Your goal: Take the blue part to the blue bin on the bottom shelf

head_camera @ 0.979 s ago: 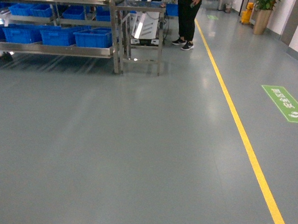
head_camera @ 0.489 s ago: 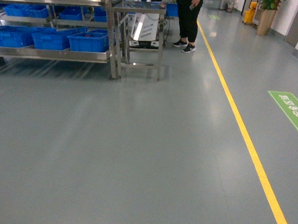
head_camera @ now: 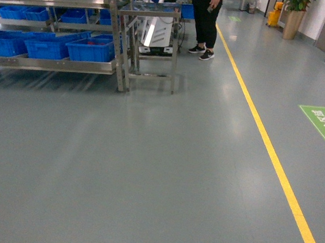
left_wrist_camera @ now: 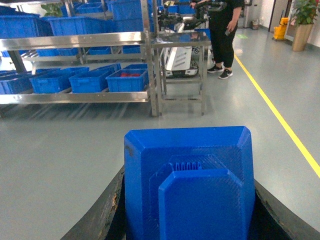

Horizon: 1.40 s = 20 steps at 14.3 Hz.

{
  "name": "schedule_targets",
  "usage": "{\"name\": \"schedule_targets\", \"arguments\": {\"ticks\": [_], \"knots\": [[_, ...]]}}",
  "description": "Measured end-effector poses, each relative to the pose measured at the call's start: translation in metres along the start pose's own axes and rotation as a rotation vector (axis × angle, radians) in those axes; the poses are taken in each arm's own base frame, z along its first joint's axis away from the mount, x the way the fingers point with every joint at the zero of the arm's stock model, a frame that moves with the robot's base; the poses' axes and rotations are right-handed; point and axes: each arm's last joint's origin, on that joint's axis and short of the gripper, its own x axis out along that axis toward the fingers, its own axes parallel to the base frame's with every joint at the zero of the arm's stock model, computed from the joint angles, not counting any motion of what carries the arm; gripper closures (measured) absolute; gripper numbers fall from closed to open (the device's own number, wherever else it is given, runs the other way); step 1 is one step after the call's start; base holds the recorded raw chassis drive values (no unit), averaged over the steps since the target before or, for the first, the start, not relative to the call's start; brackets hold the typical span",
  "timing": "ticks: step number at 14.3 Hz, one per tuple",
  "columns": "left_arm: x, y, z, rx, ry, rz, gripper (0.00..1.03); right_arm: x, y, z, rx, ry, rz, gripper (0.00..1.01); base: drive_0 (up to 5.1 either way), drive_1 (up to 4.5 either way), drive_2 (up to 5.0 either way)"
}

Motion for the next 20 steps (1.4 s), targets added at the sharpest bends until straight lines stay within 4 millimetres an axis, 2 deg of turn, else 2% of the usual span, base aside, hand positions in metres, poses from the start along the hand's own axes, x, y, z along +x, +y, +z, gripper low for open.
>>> {"name": "schedule_targets", "arguments": {"ticks": [20], "knots": [[0.0000, -0.0003, -0.0001, 0.000, 0.001, -0.002, 0.58, 0.0000, 0.0000, 0.0003, 0.000, -0.003, 0.000, 0.03, 0.0, 4.22, -4.3]]}}
